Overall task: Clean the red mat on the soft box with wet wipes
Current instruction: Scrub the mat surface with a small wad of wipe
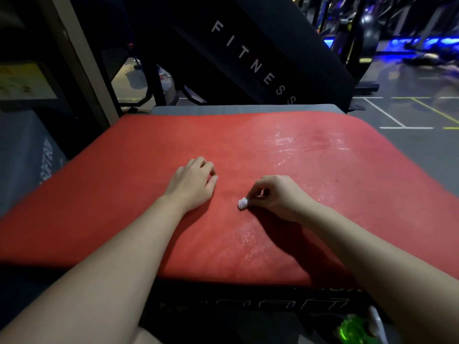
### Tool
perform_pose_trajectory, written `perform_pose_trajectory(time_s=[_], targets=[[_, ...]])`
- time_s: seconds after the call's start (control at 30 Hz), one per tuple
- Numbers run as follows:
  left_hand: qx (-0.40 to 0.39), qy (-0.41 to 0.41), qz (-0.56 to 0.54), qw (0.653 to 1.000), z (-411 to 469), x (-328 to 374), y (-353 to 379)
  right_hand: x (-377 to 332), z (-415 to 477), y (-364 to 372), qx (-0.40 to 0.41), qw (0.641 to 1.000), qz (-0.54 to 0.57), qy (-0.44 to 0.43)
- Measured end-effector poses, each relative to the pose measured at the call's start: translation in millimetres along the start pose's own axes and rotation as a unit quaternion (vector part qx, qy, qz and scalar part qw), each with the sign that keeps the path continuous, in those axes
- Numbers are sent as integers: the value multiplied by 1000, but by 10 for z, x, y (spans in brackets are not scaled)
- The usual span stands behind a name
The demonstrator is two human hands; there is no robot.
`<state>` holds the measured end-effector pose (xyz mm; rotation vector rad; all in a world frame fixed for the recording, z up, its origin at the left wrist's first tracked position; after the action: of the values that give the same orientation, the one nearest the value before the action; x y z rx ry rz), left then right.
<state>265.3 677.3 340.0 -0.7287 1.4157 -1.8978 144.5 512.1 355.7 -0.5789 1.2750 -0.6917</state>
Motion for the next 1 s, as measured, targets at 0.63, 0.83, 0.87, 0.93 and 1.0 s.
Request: perform_pose_trajectory(time_s=[0.63,0.83,0.87,0.93,1.0], targets=[[-89,-61,0,994,403,-109,540,602,1088,-315,6,995,-59,82],[-68,-58,30,996,435,-133,539,434,1021,-253,-217,975,-7,52],[-69,-55,34,995,435,-128,544,479,1103,-240,-197,979,-4,50],[-77,-52,34,995,420,-115,554,624,1358,-249,-126,991,-22,37],[-85,-51,28,995,406,-123,569,831,1689,-320,-42,997,-63,27]])
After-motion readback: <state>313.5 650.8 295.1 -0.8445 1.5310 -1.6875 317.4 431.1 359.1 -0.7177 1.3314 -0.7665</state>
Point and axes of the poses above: each hand's wrist, its own z-axis towards the middle knuckle, its own y-axis out of the palm, x = y × z, the point moved 6 cm from there along z, towards the middle knuckle, and after that the axes turned 8 degrees about z, right-handed, at the moved point
